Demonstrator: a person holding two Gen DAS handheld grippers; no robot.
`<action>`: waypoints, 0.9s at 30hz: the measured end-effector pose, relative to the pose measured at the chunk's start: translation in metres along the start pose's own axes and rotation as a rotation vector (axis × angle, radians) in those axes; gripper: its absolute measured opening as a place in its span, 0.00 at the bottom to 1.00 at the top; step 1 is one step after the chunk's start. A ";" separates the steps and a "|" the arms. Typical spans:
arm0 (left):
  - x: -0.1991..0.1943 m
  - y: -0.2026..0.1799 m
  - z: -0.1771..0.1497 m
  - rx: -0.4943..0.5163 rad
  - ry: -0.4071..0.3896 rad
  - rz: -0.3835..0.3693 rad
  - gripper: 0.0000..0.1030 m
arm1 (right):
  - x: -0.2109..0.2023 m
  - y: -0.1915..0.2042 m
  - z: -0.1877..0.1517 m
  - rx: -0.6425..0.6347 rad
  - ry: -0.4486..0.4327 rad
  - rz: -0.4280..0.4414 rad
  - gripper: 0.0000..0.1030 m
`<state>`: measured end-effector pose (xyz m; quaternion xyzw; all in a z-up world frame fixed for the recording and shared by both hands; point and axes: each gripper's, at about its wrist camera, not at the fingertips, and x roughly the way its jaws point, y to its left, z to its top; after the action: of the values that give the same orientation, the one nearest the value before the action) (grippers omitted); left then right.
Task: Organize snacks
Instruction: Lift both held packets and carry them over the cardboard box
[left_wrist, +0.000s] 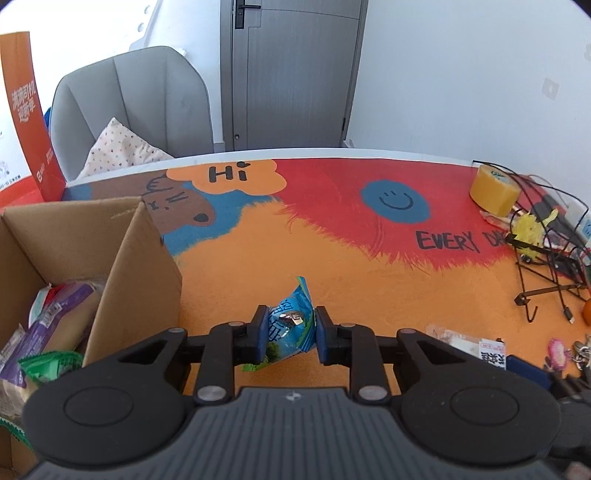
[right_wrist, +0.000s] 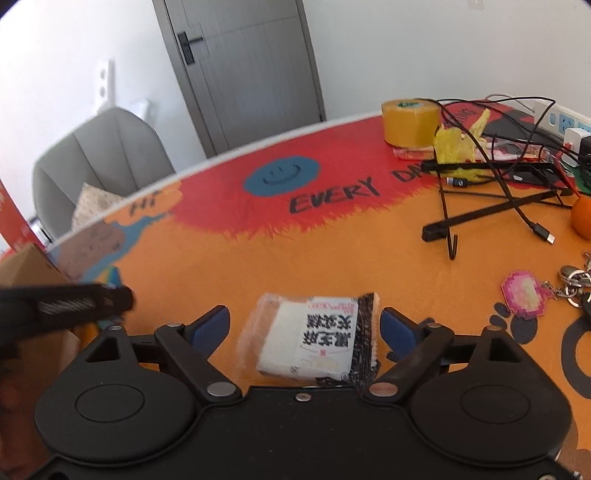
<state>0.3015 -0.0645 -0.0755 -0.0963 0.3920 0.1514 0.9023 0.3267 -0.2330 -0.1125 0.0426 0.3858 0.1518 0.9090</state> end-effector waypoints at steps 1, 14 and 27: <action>-0.002 0.000 -0.001 0.000 -0.002 -0.007 0.24 | 0.002 0.001 -0.003 -0.011 0.006 -0.009 0.78; -0.039 0.015 -0.010 -0.008 -0.066 -0.077 0.24 | -0.039 -0.006 -0.017 0.058 -0.077 0.016 0.52; -0.079 0.043 -0.022 -0.032 -0.131 -0.109 0.24 | -0.097 0.007 -0.019 0.085 -0.176 0.074 0.52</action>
<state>0.2204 -0.0460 -0.0342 -0.1219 0.3240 0.1142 0.9312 0.2477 -0.2568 -0.0578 0.1087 0.3089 0.1646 0.9304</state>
